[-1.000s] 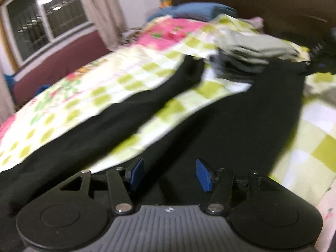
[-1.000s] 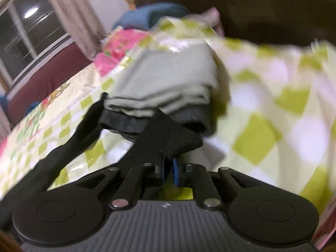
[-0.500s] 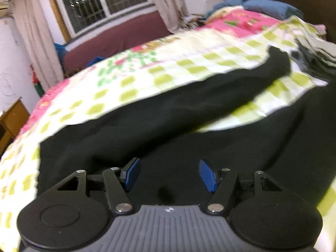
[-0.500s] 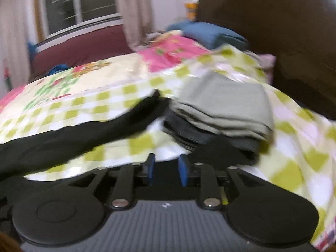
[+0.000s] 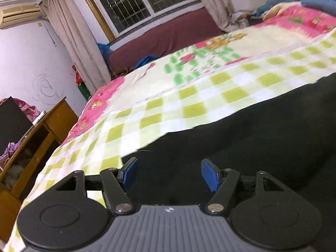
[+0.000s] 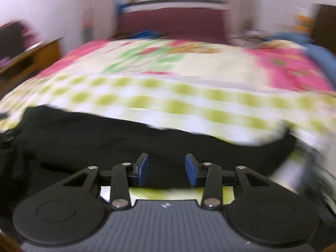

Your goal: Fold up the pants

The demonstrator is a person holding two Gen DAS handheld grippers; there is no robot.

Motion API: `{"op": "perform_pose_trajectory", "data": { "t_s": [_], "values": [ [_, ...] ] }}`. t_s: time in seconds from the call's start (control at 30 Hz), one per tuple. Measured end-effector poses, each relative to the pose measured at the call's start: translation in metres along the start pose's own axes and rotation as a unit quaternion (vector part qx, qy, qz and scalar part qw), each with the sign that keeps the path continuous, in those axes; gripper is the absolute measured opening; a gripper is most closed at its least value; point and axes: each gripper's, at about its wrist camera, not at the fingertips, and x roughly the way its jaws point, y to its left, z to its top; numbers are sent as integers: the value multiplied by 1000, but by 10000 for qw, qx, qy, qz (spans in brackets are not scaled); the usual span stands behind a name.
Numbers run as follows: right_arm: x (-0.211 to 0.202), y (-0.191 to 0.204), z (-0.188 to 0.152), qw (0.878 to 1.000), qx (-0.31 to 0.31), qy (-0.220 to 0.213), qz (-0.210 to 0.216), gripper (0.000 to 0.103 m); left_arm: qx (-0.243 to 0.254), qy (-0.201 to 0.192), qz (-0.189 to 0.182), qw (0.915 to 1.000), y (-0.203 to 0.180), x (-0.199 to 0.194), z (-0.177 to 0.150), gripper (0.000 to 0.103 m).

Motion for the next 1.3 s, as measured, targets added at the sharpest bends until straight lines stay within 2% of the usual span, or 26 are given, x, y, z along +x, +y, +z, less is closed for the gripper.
{"op": "perform_pose_trajectory", "data": {
  "t_s": [0.1, 0.27, 0.43, 0.57, 0.6, 0.67, 0.77, 0.83, 0.87, 0.9, 0.93, 1.0, 1.1, 1.2, 1.3],
  "values": [
    [74, 17, 39, 9957, -729, 344, 454, 43, 10, 274, -22, 9996, 20, 37, 4, 81],
    [150, 18, 74, 9866, -1002, 887, 935, 43, -160, 602, -176, 9979, 50, 75, 9, 80],
    [182, 34, 83, 9688, -1432, 1423, 1441, 46, -95, 843, -570, 9948, 72, 94, 17, 81],
    [200, 44, 84, 9592, -1716, 1681, 1491, 46, -155, 880, -622, 9941, 88, 99, 21, 84],
    [203, 46, 84, 9577, -1716, 1723, 1539, 46, -223, 943, -794, 9921, 91, 100, 21, 88],
    [209, 50, 83, 9545, -1723, 1807, 1630, 51, -185, 1142, -1193, 9861, 90, 107, 17, 88],
    [212, 54, 84, 9492, -1891, 1876, 1674, 54, 81, 1328, -1234, 9834, 82, 120, 12, 91],
    [213, 52, 85, 9508, -1808, 1897, 1652, 51, -77, 1509, -1373, 9789, 83, 133, 11, 91],
    [213, 52, 84, 9530, -1732, 1890, 1612, 49, -201, 1611, -1416, 9765, 84, 138, 10, 90],
    [213, 53, 83, 9540, -1702, 1886, 1591, 40, -277, 1646, -1441, 9754, 85, 141, 9, 86],
    [212, 54, 83, 9550, -1661, 1878, 1582, 27, -309, 1628, -1395, 9763, 85, 141, 10, 83],
    [210, 55, 83, 9570, -1512, 1892, 1597, 7, -291, 1523, -1247, 9800, 84, 135, 11, 66],
    [202, 57, 84, 9631, -1434, 1749, 1462, 4, -389, 1376, -1055, 9841, 87, 128, 12, 51],
    [178, 57, 88, 9700, -1376, 1405, 1429, 4, -484, 1128, -888, 9885, 90, 109, 14, 45],
    [129, 55, 95, 9764, -1292, 893, 1482, 4, -589, 738, -763, 9926, 98, 75, 17, 40]
  ]
}}
